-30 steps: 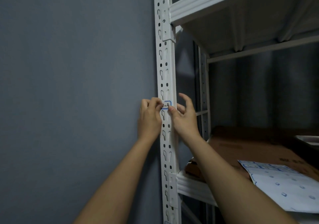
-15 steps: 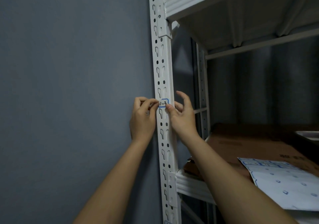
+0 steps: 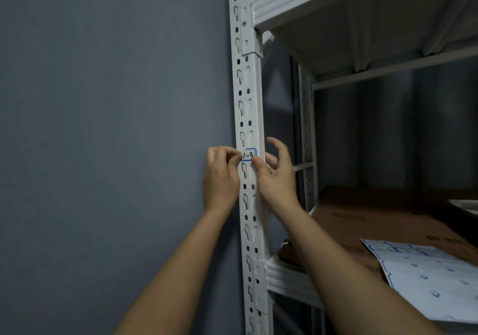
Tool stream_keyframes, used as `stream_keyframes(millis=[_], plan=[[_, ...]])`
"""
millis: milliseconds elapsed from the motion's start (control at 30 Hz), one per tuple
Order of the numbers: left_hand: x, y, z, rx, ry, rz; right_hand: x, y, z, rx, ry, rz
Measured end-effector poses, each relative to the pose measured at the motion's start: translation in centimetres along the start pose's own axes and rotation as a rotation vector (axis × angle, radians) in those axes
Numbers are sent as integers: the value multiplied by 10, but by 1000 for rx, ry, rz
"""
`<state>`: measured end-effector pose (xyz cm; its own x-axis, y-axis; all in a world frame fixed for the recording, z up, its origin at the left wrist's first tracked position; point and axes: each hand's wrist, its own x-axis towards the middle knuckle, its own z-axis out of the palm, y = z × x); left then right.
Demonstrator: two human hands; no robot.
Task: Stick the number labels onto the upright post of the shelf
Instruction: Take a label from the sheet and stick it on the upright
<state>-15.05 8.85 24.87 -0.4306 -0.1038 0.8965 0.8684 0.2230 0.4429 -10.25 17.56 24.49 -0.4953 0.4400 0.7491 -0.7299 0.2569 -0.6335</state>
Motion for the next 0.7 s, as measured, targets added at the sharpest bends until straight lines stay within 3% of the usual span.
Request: stream_keyframes(millis=[167, 567, 700], plan=[[-4, 1, -2, -28, 89, 37, 0, 1, -1, 4, 2, 23], [1, 3, -3, 117, -40, 53, 0, 3, 1, 50, 7, 23], [-1, 5, -9, 43, 43, -15, -1, -2, -1, 56, -13, 27]])
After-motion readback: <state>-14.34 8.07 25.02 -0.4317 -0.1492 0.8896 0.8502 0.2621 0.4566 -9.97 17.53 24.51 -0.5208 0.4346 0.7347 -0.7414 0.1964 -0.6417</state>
